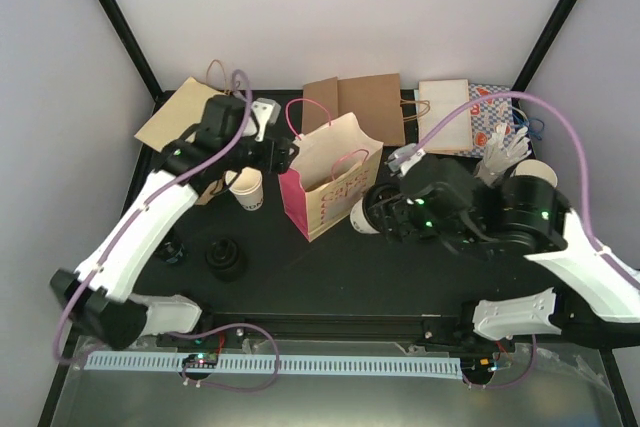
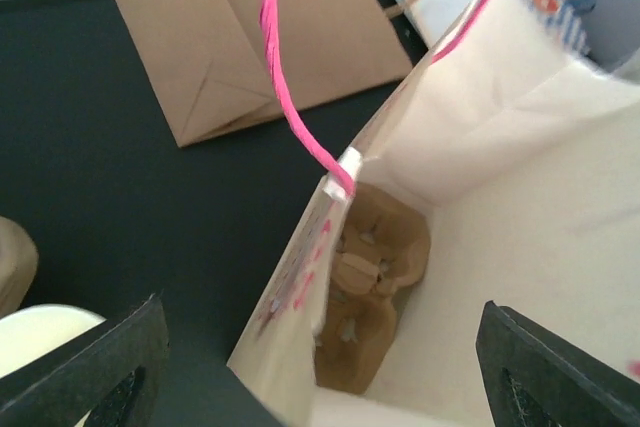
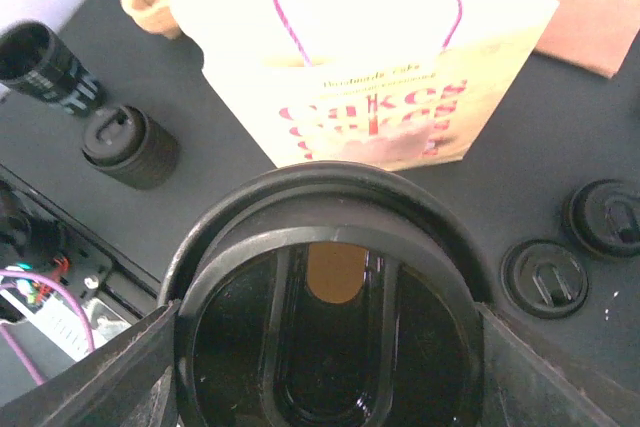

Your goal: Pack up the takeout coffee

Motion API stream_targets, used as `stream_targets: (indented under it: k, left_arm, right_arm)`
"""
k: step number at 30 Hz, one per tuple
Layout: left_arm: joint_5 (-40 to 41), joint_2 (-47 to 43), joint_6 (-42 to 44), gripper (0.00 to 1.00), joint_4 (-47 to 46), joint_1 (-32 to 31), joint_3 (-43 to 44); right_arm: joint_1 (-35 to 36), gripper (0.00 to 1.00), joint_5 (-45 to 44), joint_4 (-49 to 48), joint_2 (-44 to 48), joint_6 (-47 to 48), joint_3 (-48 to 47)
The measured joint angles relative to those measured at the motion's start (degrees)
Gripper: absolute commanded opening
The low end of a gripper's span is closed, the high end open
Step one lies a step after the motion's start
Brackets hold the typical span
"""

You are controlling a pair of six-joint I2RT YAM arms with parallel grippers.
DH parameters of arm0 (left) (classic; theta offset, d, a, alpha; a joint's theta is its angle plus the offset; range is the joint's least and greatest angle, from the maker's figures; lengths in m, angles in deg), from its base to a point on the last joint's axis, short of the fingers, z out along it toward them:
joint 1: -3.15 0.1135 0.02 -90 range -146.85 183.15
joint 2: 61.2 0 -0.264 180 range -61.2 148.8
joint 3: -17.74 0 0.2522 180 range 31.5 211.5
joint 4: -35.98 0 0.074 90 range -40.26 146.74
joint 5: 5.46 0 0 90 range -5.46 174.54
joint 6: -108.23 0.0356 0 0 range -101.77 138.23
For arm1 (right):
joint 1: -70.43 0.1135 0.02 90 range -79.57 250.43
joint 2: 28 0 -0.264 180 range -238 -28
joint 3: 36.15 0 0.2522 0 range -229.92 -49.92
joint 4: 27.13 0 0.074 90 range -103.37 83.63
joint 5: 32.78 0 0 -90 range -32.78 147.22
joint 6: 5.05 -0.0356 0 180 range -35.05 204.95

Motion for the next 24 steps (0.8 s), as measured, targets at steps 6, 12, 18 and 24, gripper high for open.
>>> stream_targets:
  k: [6,12,18,24]
  left_arm:
    - [-5.73,12.81,4.59,0.79,0.09,2.23,3.06]
    - [-10.67,18.21,7.65,0.39,0.44,2.69,6.43]
    - [-14.21,19.98,10.67,0.07,1.16,2.69,9.27]
    - [-16.24,19.15,13.00,0.02,1.40,2.64,9.38]
  right_arm:
    - [-0.57,0.68,-0.94,1.79,1.33,1.88,-4.11]
    - [-0.72,0.68,-0.96,2.84,-4.35,4.81,-15.08]
    - [-0.72,0.68,0.46,0.52,-7.85,9.66,-26.25]
    - [-0.74,0.65,-1.73,-5.55,-9.86,13.84,-28.76]
